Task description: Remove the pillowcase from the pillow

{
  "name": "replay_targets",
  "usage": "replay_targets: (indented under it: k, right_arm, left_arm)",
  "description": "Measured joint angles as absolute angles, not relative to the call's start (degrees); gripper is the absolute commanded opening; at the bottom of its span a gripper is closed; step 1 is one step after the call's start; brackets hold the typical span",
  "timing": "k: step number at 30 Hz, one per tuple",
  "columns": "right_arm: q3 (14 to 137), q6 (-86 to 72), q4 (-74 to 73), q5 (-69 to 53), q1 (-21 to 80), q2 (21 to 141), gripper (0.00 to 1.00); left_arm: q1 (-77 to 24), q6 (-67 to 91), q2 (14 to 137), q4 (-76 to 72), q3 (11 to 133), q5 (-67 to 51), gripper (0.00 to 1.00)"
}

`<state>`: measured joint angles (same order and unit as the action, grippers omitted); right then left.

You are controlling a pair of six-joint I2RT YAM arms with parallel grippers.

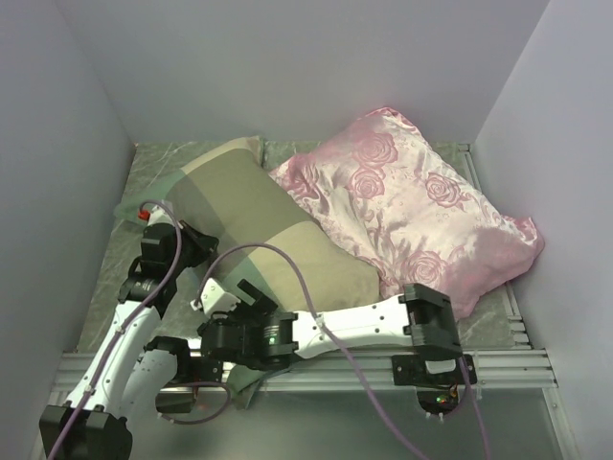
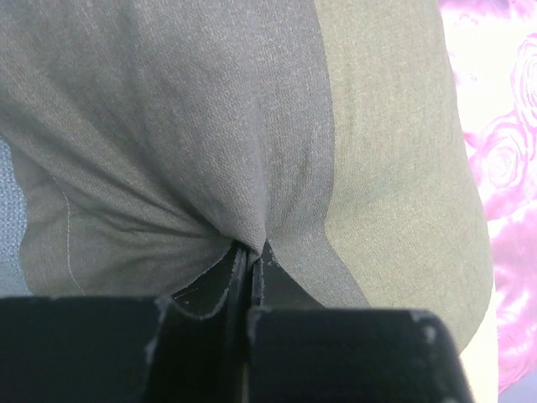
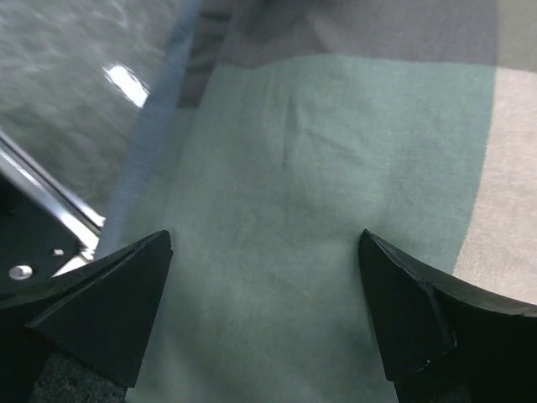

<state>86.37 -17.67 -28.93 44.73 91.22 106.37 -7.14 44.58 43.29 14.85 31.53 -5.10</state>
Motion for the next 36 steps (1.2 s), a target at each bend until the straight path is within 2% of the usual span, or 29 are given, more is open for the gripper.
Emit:
replay_targets:
  k: [6,8,9,12,15,21,27,31,36]
  right_arm:
    - [90.9,-21.1,-37.4,49.6,92.1,112.8,0.99]
    - [93.3,-22.5,-40.4,52.0,92.2,114.8,0.86]
    - [93.7,-22.9,-41.4,52.8,92.1,115.2,0.6]
    - [93.8,-22.9,-43.2,54.9,91.6,114.9,0.16]
    - [93.7,-21.6,-43.2,55.3,90.7,113.3,0.0]
    - [94.1,-15.2,-39.3,50.5,88.9,105.6,0.0]
    - [99.2,-12.3,-30.9,35.1,83.9,96.9,0.0]
    - [95.0,-16.7,-21.6,18.3,72.5,88.4,0.0]
    - [75.2,-25.5,-7.4,-2.3,52.6,79.5,0.0]
  left_arm:
    - [-7.2,43.3,43.3,17.5,33.8,-6.0,0.01]
    - [-7.2,42.7,43.2,18.9,35.2,-6.2,0.0]
    - [-7.2,42.5,43.2,19.7,35.9,-6.2,0.0]
    - [-7.2,41.6,42.9,22.6,39.1,-6.2,0.0]
    - [-7.2,40.6,42.9,26.2,43.1,-6.1,0.01]
    - [-7.2,38.5,43.5,31.0,51.5,-2.9,0.01]
    - [-7.1,35.1,56.4,37.7,72.6,-1.0,0.0]
    - [-7.4,34.4,66.0,36.7,83.1,-2.3,0.02]
    - [-10.7,34.1,75.0,31.4,84.3,-2.4,0.05]
